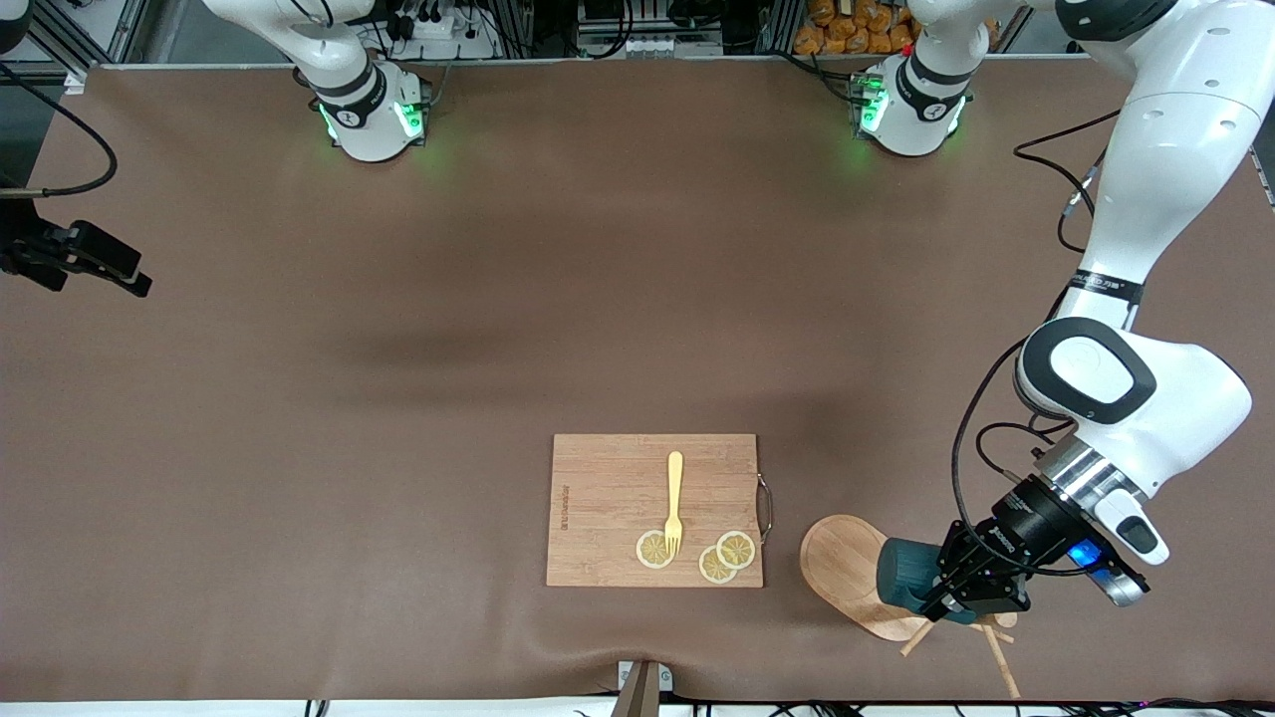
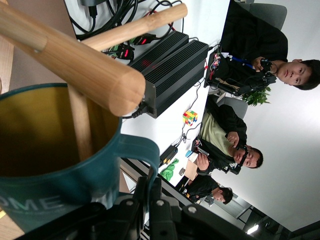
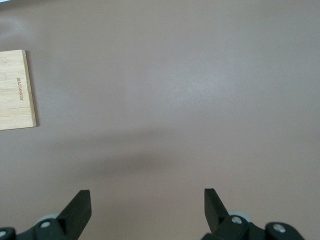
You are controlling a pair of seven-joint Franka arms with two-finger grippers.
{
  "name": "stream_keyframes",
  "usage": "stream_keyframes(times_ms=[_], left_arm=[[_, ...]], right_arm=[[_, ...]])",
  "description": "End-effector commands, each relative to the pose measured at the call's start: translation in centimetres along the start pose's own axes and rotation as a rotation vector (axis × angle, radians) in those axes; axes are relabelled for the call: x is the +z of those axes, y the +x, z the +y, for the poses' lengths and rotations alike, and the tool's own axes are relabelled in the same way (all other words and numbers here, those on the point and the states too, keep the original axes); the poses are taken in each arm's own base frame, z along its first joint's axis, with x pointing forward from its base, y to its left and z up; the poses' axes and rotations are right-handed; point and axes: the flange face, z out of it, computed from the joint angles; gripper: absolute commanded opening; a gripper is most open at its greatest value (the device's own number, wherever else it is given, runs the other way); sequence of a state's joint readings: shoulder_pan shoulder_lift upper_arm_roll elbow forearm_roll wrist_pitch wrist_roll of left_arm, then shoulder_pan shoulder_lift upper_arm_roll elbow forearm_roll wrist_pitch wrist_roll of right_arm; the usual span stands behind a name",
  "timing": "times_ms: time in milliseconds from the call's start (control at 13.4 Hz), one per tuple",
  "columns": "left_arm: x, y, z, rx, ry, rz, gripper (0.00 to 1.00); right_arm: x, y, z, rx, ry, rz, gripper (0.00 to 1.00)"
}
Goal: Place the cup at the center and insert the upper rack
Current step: 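Hang the mug handle on the peg and open the left gripper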
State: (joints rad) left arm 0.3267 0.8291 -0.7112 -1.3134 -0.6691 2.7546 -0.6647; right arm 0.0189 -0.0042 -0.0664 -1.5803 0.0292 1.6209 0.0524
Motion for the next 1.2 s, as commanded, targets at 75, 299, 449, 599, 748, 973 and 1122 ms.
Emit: stream_keyframes(times_ms=[75, 299, 449, 599, 748, 973, 1122], left_arm=[[-0.5, 0.5, 0.5, -0.003, -0.031, 0.001, 0.00], [-0.8, 0.5, 0.7, -0.007, -0.034, 0.004, 0.67], [-1.3, 0.6, 1.1, 0.014, -0.033, 0.015, 1.00], [-2.5, 0.4, 2.3, 0.061, -0.035, 0.037, 1.00], [-3.8, 0.3, 3.1, 0.104, -0.023, 0.056, 1.00], [-5.6, -0.8, 3.9, 0.133, -0.002, 0.061, 1.00], [-6.9, -1.8, 4.0, 0.182, 0.040, 0.072, 1.00]], right_arm=[[-0.3, -0.3, 0.2, 0.016, -0.014, -0.001, 1.00], [-0.2, -0.3, 0.3, 0.019, -0.015, -0.002, 1.00], [-0.2, -0.3, 0.4, 0.021, -0.014, -0.002, 1.00], [-0.2, -0.2, 0.5, 0.022, -0.014, -0.002, 1.00], [-0.2, -0.3, 0.4, 0.021, -0.014, -0.006, 1.00], [-0.1, -0.3, 0.4, 0.021, -0.014, -0.009, 1.00], [-0.1, -0.3, 0.5, 0.022, -0.014, -0.009, 1.00]])
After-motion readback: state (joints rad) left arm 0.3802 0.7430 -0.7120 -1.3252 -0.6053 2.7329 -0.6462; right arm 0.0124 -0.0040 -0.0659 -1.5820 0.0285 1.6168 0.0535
